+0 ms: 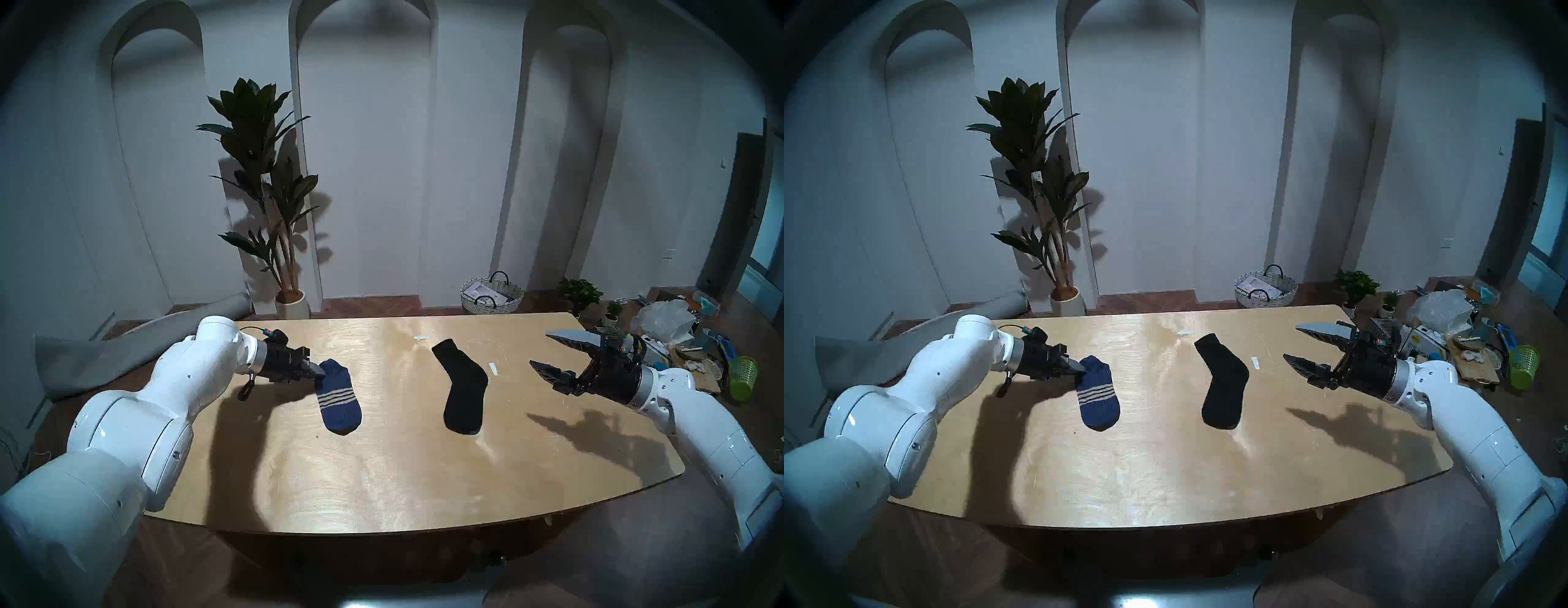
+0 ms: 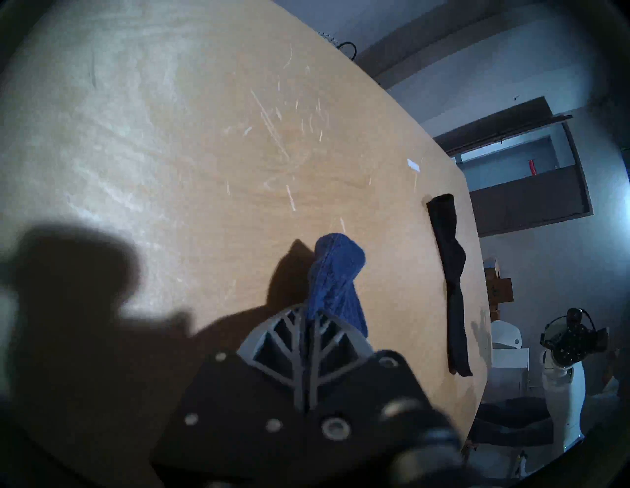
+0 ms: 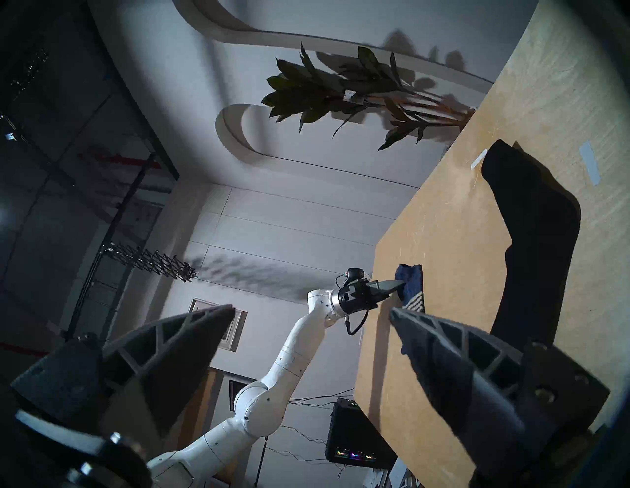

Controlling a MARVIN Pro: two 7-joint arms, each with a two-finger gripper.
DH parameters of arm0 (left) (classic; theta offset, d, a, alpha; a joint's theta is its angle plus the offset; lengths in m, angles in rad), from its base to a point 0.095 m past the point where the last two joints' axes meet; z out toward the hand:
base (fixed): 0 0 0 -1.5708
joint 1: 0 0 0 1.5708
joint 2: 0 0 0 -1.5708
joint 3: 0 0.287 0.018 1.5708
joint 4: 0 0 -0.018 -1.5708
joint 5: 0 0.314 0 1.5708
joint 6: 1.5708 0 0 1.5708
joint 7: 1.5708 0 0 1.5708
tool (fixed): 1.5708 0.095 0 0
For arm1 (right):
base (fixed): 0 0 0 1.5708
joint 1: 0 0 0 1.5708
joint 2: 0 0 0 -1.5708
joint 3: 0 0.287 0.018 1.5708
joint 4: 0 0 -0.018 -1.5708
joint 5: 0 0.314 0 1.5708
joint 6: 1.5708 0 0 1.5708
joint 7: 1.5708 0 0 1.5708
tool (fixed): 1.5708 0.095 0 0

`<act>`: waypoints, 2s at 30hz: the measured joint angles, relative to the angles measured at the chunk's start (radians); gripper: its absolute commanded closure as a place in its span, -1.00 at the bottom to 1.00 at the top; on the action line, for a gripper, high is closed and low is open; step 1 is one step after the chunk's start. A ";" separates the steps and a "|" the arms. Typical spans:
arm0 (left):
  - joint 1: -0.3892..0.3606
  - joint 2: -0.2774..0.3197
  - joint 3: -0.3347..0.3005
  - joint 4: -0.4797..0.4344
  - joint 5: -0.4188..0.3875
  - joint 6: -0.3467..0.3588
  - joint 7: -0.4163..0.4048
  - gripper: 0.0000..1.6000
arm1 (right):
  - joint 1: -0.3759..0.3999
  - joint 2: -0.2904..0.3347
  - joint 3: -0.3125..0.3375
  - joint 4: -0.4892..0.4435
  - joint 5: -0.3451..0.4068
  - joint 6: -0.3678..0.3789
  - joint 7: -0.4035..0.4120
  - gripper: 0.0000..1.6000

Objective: Fold socks in half once and place them neatly on the table

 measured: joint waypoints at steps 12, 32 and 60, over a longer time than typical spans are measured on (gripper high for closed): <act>-0.025 0.028 -0.030 -0.019 -0.032 -0.039 -0.025 1.00 | 0.023 0.047 -0.102 -0.004 0.096 0.000 0.000 -1.00; 0.149 0.071 0.043 -0.215 0.052 -0.382 -0.124 1.00 | 0.071 0.096 -0.229 0.007 0.216 0.000 0.000 -1.00; 0.394 0.145 -0.048 -0.477 0.089 -0.852 -0.075 1.00 | 0.122 0.111 -0.316 0.033 0.298 0.000 -0.004 -1.00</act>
